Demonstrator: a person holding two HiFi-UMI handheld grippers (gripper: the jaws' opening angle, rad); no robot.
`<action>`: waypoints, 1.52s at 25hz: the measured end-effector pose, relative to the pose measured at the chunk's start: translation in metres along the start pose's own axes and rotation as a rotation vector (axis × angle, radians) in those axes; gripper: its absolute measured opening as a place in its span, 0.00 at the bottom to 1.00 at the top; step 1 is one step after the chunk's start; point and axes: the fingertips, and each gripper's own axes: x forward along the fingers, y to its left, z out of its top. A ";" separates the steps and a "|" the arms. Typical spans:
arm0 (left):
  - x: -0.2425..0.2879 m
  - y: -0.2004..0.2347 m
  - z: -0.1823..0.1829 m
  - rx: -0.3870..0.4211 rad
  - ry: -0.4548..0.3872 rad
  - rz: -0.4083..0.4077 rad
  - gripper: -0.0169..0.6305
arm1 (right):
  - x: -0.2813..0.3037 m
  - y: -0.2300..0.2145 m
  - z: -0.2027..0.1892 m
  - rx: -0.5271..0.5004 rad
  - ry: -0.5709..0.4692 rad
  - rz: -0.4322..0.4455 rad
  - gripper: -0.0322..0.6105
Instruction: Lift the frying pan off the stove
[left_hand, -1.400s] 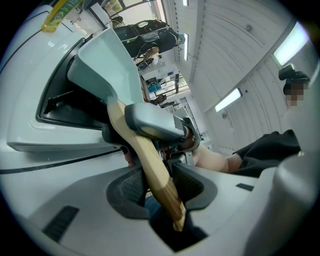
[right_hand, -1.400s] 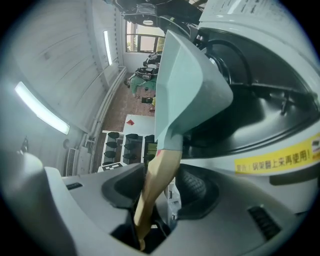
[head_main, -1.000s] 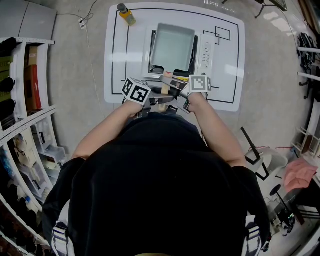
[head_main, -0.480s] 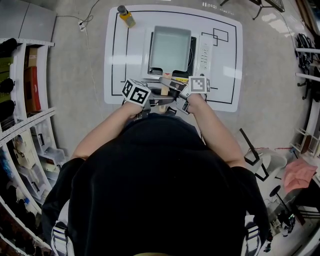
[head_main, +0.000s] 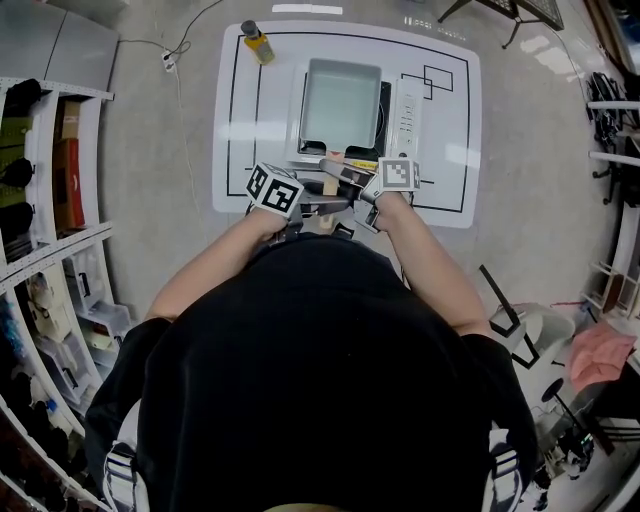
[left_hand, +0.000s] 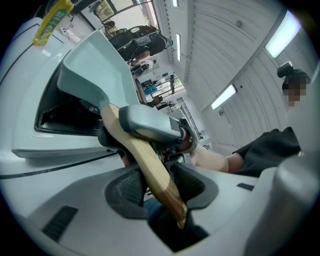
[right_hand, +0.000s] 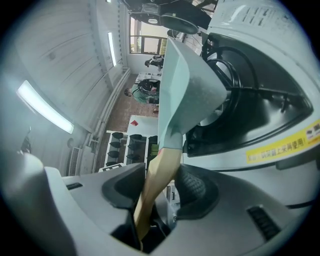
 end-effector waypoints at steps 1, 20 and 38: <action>-0.001 -0.002 0.001 0.004 0.000 -0.002 0.27 | 0.000 0.002 0.000 -0.003 -0.002 0.002 0.34; -0.013 -0.029 0.022 0.067 -0.008 -0.014 0.27 | -0.003 0.038 0.013 -0.058 0.002 0.011 0.34; -0.017 -0.048 0.042 0.117 -0.013 -0.039 0.27 | -0.008 0.065 0.028 -0.080 -0.026 0.022 0.34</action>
